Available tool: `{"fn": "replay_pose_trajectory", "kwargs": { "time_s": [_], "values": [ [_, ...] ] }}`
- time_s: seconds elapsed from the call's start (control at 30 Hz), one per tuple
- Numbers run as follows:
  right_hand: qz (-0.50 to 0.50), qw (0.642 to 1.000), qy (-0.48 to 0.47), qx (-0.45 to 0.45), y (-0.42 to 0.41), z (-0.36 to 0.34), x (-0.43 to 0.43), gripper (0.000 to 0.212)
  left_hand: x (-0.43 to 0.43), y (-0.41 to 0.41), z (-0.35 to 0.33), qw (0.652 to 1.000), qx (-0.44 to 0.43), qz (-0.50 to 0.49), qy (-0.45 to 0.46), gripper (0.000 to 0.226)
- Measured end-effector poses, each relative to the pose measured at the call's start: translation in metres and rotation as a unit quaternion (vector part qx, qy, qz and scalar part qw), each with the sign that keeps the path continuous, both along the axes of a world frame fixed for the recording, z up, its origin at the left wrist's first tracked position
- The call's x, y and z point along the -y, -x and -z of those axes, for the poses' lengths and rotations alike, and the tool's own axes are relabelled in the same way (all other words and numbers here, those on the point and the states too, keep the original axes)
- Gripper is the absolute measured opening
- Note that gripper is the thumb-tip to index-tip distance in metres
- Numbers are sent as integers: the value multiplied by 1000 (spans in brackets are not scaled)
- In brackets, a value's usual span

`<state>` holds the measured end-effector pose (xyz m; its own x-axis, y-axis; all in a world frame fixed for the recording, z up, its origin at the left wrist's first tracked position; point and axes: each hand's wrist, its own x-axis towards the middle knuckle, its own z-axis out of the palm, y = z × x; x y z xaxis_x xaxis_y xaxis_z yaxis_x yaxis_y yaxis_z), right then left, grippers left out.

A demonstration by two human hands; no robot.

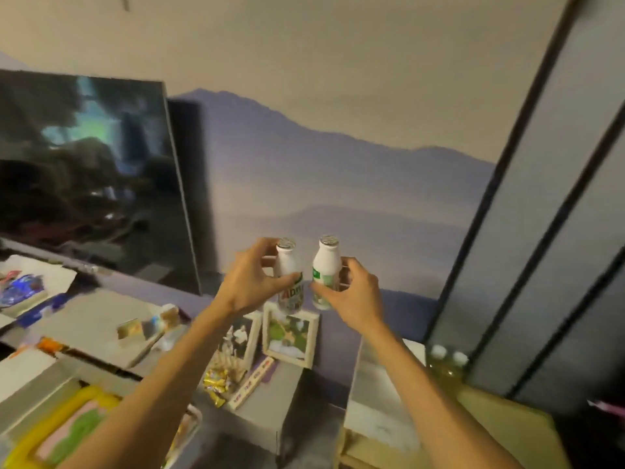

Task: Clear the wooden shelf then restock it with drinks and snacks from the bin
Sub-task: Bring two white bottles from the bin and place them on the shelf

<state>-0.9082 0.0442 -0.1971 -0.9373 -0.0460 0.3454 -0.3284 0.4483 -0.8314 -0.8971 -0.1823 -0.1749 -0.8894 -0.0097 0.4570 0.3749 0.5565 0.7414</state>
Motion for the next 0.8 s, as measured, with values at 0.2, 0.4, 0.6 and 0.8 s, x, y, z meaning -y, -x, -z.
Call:
{"fn": "replay_pose_trajectory", "kwargs": {
  "time_s": [0.2,0.4,0.6,0.8],
  "values": [
    [111,994,7,24,-29,17,-174,68,-176,20,15,994,16,109,-3,63],
    [176,983,6,51,-49,42,-318,66,-323,30,31,985,47,164,-19,63],
    [214,974,24,74,-41,82,-388,65,-402,48,72,976,98,192,-20,62],
    [243,961,67,114,-10,138,-430,63,-459,88,126,971,144,193,-7,65]
  ]
}}
